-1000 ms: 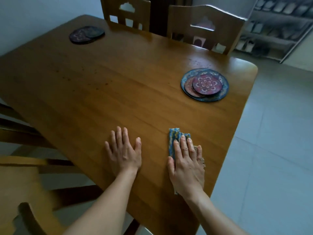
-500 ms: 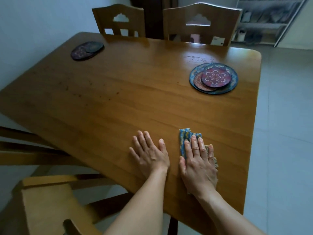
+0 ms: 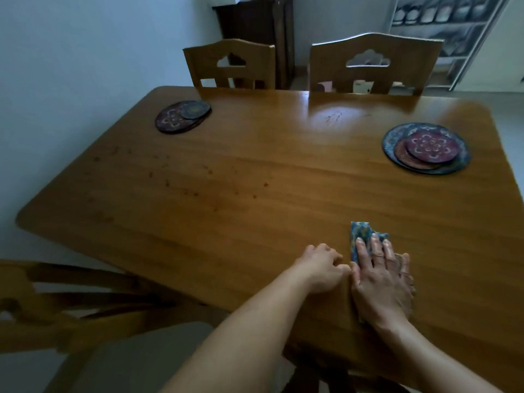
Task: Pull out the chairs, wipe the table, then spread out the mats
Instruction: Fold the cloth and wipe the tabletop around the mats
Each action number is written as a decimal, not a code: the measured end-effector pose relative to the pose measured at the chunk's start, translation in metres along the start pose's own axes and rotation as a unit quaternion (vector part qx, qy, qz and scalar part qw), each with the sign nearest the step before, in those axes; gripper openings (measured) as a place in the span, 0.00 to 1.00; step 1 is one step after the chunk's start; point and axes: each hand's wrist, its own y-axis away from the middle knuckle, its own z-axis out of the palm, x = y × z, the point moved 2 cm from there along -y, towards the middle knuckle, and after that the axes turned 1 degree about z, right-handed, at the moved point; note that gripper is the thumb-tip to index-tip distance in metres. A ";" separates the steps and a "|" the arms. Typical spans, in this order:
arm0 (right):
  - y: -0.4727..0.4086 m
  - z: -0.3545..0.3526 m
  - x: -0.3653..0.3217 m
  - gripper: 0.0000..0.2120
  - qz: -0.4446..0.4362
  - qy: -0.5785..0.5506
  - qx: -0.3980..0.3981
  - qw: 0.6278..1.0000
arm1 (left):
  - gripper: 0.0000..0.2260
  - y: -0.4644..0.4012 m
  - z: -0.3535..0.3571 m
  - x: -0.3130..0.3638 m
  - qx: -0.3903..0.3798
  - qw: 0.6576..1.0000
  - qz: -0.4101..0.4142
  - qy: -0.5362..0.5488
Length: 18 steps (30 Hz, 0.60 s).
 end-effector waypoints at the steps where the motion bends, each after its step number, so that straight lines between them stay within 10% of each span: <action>1: 0.003 0.002 -0.012 0.28 -0.002 -0.009 0.000 1.000 | 0.20 0.007 -0.008 -0.013 0.015 0.998 0.028 0.045; 9: 0.003 0.023 -0.171 0.28 -0.087 -0.022 -0.028 0.996 | 0.16 0.051 -0.081 -0.241 0.369 0.919 -0.122 0.074; 14: -0.002 0.030 -0.193 0.24 -0.267 -0.019 -0.033 0.963 | 0.21 0.032 -0.087 -0.297 0.379 0.902 -0.197 0.067; 18: -0.047 0.023 -0.163 0.27 -0.120 -0.013 -0.012 0.993 | 0.22 0.016 -0.080 -0.302 0.407 0.895 -0.185 0.007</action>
